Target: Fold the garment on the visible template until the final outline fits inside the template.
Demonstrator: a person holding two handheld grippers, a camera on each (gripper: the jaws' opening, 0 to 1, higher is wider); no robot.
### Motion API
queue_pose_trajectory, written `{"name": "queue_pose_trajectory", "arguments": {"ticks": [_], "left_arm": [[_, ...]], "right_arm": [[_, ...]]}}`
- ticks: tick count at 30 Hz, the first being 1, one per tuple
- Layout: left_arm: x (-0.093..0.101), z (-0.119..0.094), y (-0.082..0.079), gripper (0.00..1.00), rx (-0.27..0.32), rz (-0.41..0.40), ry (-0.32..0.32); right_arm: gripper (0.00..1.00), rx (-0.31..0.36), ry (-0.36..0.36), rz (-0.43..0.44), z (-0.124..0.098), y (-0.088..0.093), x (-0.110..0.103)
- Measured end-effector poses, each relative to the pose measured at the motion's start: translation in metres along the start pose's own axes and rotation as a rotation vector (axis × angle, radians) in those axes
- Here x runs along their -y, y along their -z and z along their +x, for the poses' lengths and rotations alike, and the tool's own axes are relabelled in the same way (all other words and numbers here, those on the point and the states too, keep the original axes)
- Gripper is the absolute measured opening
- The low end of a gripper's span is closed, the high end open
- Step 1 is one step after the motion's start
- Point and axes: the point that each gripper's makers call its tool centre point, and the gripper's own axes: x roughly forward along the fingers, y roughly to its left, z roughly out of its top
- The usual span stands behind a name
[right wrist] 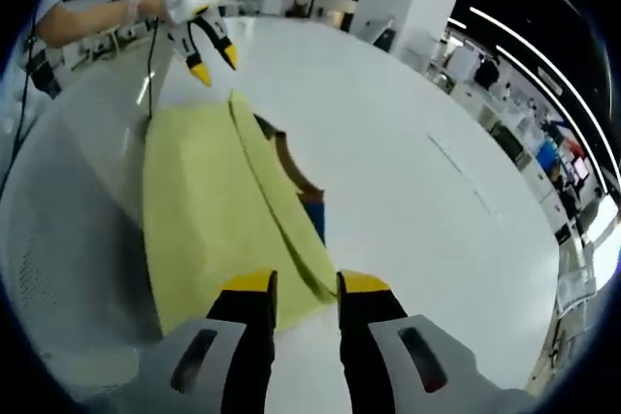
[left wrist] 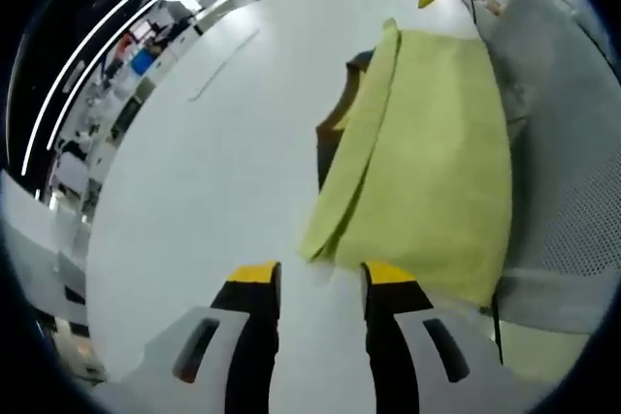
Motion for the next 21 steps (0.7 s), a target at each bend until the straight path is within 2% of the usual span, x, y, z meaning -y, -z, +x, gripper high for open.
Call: {"name": "queue_pose_trajectory", "arguments": {"ticks": [6, 12, 21], "left_arm": [[0.001, 0.004, -0.005, 0.29, 0.013, 0.028, 0.004], [-0.006, 0.009, -0.007, 0.26, 0.027, 0.043, -0.028], [-0.003, 0.015, -0.007, 0.25, 0.016, 0.049, -0.010]], "right_arm": [[0.23, -0.013, 0.000, -0.021, 0.006, 0.004, 0.002], [0.22, -0.030, -0.005, -0.032, 0.011, 0.008, 0.003], [0.21, -0.035, -0.007, -0.041, 0.016, 0.012, 0.004]]}}
